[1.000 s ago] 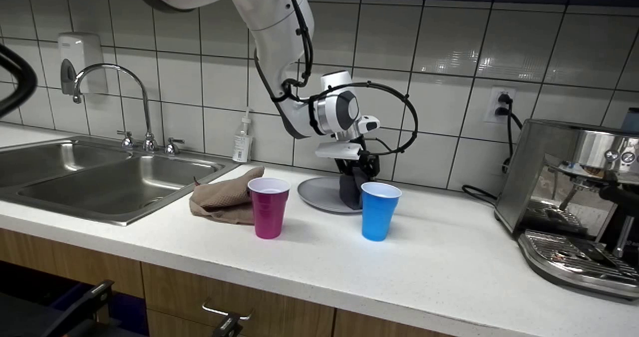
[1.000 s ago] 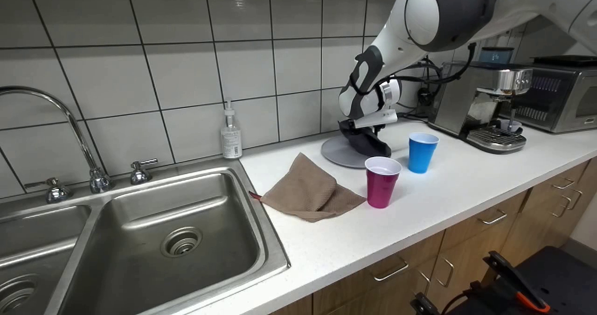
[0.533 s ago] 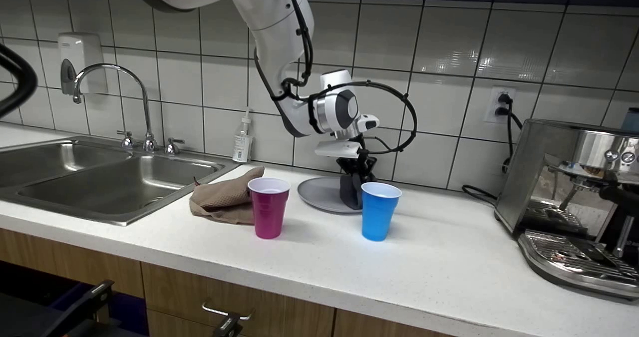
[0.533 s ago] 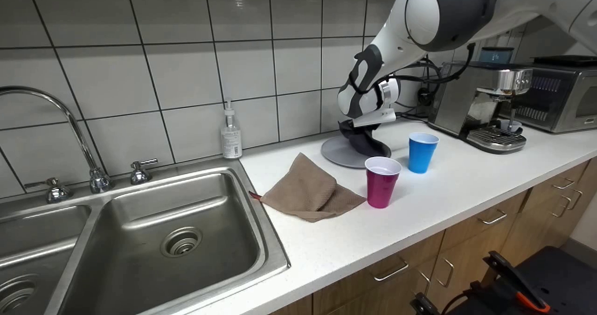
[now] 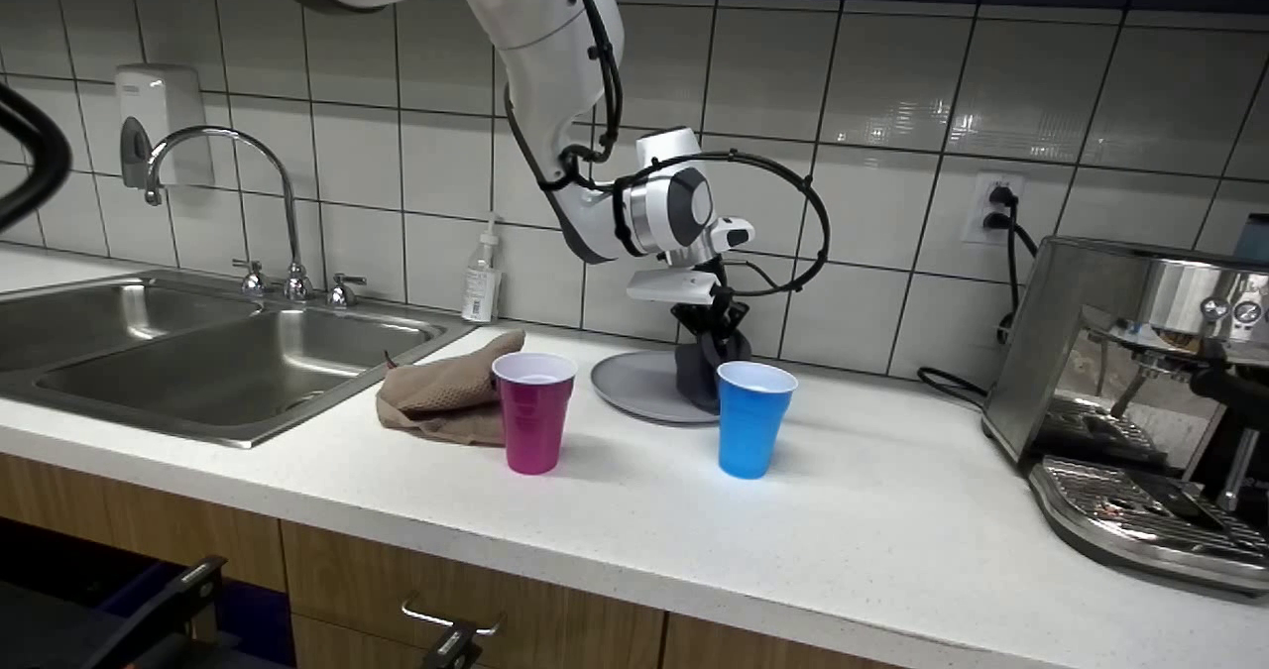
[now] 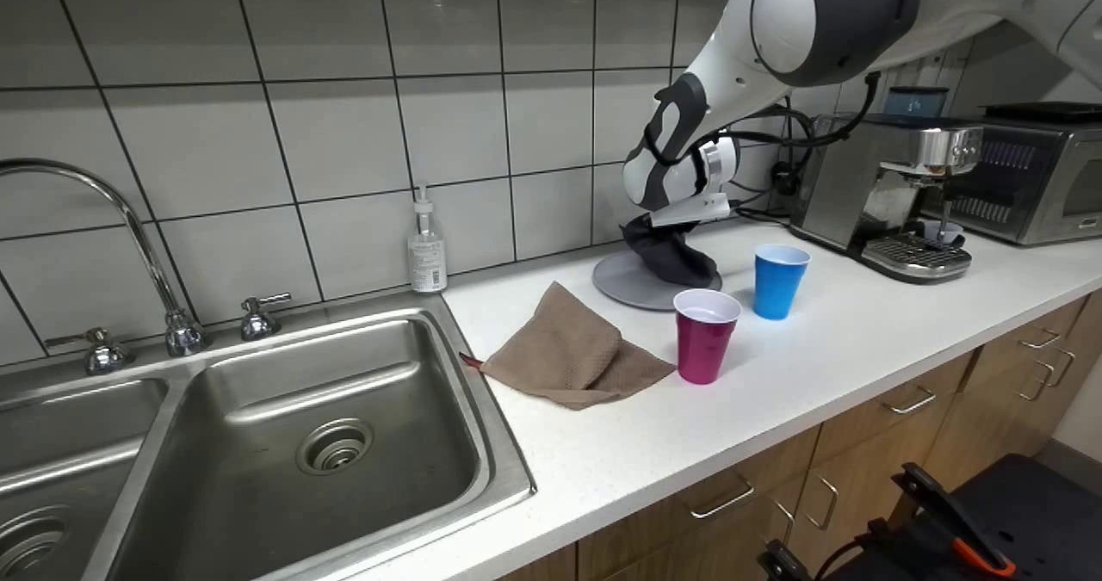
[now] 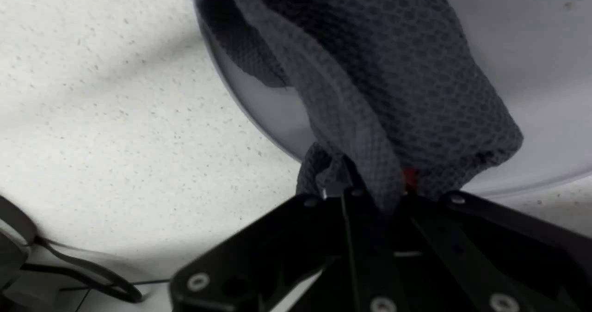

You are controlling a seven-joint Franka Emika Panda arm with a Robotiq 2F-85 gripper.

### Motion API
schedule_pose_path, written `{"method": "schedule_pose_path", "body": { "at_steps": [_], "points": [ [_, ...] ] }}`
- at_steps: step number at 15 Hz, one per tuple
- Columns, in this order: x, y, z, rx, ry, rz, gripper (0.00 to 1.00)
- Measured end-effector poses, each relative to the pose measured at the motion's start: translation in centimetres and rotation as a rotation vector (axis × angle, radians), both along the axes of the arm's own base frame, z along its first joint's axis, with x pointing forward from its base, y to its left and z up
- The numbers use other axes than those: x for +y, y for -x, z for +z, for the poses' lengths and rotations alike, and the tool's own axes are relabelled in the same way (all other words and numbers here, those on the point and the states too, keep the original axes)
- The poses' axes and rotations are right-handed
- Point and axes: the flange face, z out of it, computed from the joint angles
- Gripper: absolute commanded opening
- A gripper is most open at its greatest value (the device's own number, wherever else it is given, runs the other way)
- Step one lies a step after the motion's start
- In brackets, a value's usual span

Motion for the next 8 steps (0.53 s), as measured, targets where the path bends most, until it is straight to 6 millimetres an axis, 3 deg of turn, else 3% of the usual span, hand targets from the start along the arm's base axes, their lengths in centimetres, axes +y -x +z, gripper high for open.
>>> {"method": "schedule_pose_path", "body": {
  "at_steps": [8],
  "points": [
    [-0.7,0.2,4.7,-0.086,-0.006,-0.027,0.01]
  ]
}}
